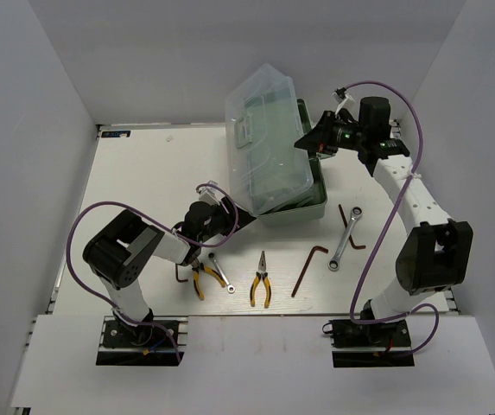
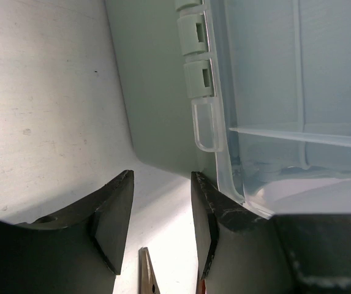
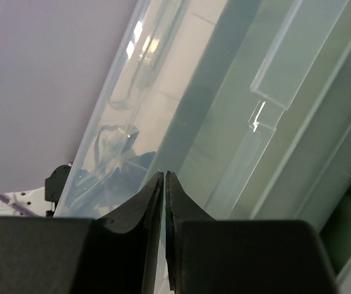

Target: Sort the tools into containers

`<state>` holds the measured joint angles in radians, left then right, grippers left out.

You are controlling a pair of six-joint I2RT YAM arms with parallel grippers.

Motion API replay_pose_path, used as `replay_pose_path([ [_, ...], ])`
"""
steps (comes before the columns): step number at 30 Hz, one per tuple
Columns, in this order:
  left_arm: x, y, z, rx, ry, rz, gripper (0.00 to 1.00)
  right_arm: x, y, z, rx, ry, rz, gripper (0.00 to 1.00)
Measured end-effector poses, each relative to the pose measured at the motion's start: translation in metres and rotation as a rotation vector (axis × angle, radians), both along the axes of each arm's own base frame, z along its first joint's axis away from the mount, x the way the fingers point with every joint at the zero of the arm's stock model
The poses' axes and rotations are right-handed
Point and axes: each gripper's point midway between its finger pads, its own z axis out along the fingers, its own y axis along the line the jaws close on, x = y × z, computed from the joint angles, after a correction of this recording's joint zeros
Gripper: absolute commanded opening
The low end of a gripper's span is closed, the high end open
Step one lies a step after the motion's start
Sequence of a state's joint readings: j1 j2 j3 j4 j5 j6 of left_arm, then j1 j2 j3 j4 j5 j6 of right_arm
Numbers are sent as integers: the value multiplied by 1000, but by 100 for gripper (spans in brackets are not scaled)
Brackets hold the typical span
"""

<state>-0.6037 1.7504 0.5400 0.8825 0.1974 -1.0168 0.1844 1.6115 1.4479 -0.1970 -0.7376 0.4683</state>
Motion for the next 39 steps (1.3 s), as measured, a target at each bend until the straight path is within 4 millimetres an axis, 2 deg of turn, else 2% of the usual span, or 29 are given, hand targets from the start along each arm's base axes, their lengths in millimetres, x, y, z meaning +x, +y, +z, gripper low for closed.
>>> replay_pose_path([
  [6,0,0,0,1,-1,-1,53,1,-6,-3,-43,-18,-26,14],
  [13,0,-1,1,2,-1,-5,53,5,-12,-8,-89,-35,-56,22],
  [24,1,-2,1,3,-3,-10,53,17,-31,-26,-218,-59,-148,22],
  [34,1,-4,4,-4,-7,-18,53,18,-40,-26,-334,-132,-190,22],
  [37,1,-4,5,-6,-9,-20,52,19,-42,-28,-368,-149,-200,31],
  [39,1,-4,5,-7,-10,-21,52,21,-44,-29,-387,-160,-206,43],
])
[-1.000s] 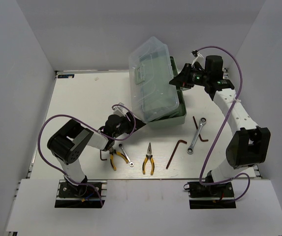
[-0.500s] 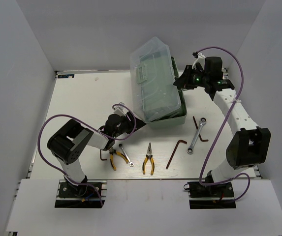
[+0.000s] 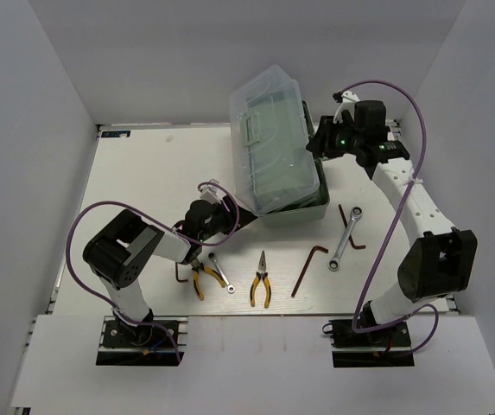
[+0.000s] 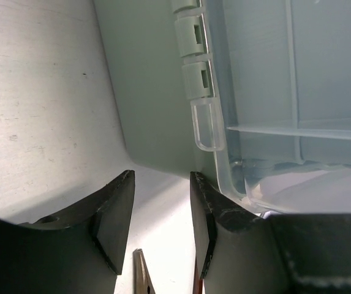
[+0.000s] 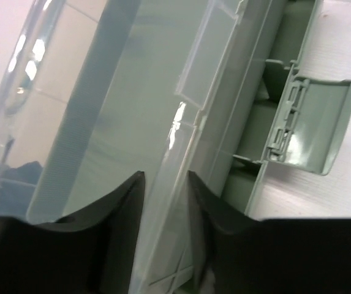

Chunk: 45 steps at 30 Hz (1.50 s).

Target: Sort the tools into containers

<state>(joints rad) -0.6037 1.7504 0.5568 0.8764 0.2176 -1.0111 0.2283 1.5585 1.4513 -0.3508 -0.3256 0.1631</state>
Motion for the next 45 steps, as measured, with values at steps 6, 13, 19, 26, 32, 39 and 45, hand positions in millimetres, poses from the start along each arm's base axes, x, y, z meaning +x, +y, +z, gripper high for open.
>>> replay_pose_path([
  [6,0,0,-1,3,3,1,52,2,-2,-1,-37,-23,-7,59],
  [13,0,1,-2,5,4,1,52,2,0,3,-16,-17,-6,63],
  [19,0,1,-3,7,7,3,52,-2,11,8,53,18,17,63],
  [26,-1,2,-6,18,16,2,52,-6,27,8,144,79,55,63],
  [32,-2,3,-9,22,30,4,50,-10,40,9,230,139,91,63],
  [39,-2,2,-7,17,28,4,50,-20,53,20,319,177,149,63],
  [45,-1,2,-6,12,26,4,50,-23,59,23,364,208,173,62],
])
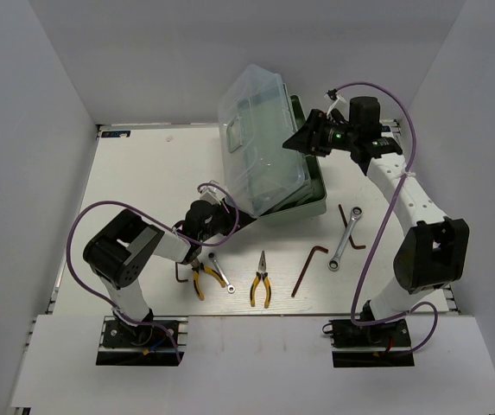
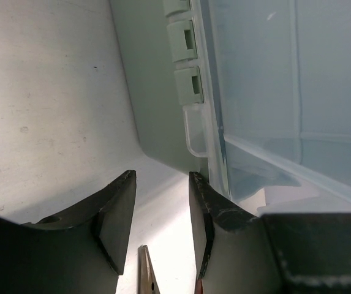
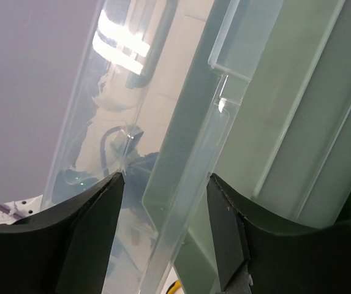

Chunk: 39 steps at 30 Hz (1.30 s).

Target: Sort the tools into containers

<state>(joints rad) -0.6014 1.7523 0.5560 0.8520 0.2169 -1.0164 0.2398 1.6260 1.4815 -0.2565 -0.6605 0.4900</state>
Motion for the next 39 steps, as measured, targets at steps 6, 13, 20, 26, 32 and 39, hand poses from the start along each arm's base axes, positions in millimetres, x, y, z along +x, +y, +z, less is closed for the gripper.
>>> replay_pose_path([
  [6,0,0,0,-3,6,2,50,-1,1,0,29,20,2,59],
  [13,0,0,0,0,2,1,50,-3,2,0,92,68,13,57],
  [20,-1,0,3,2,-9,-3,50,-7,2,0,194,135,34,57],
  [26,-1,1,5,10,-25,-8,50,-8,2,1,294,200,60,53],
  [32,-5,6,19,44,-66,-21,50,-4,-2,8,331,205,57,52],
  [39,-16,13,52,50,-173,-41,50,-10,0,15,357,223,88,52],
])
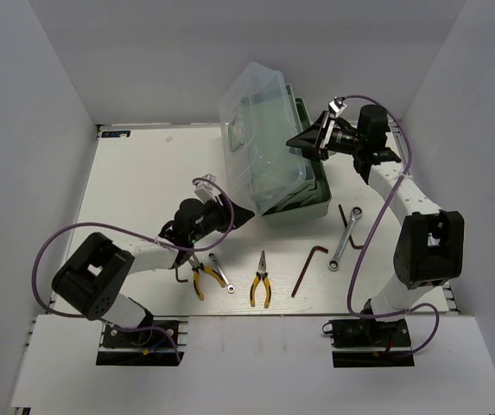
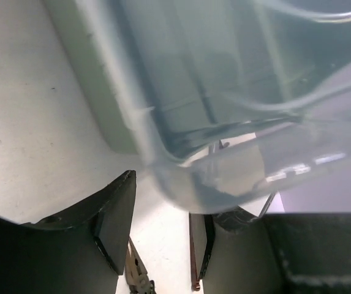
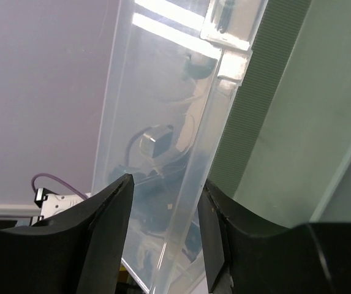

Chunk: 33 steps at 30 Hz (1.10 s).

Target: Sort the tools into containers

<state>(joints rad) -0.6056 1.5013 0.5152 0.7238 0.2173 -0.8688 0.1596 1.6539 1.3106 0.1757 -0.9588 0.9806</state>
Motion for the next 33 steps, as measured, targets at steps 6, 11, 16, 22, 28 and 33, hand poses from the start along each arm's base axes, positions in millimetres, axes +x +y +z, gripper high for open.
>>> replay_pose_path([
  [6,-6,3,-3,49,-2,-6,50,-6,7,3,14,10,31,52],
  [11,-13,16,-11,101,21,25,48,-8,8,5,22,17,41,52],
  [16,-14,27,3,117,-7,67,37,-9,8,6,27,19,44,52],
  [22,-20,33,-11,165,6,82,0,-9,8,8,34,24,43,52],
  [28,-33,18,-37,177,21,54,0,-9,9,9,39,31,41,52],
  [33,-43,15,-66,122,64,118,0,-8,9,13,54,36,39,52],
])
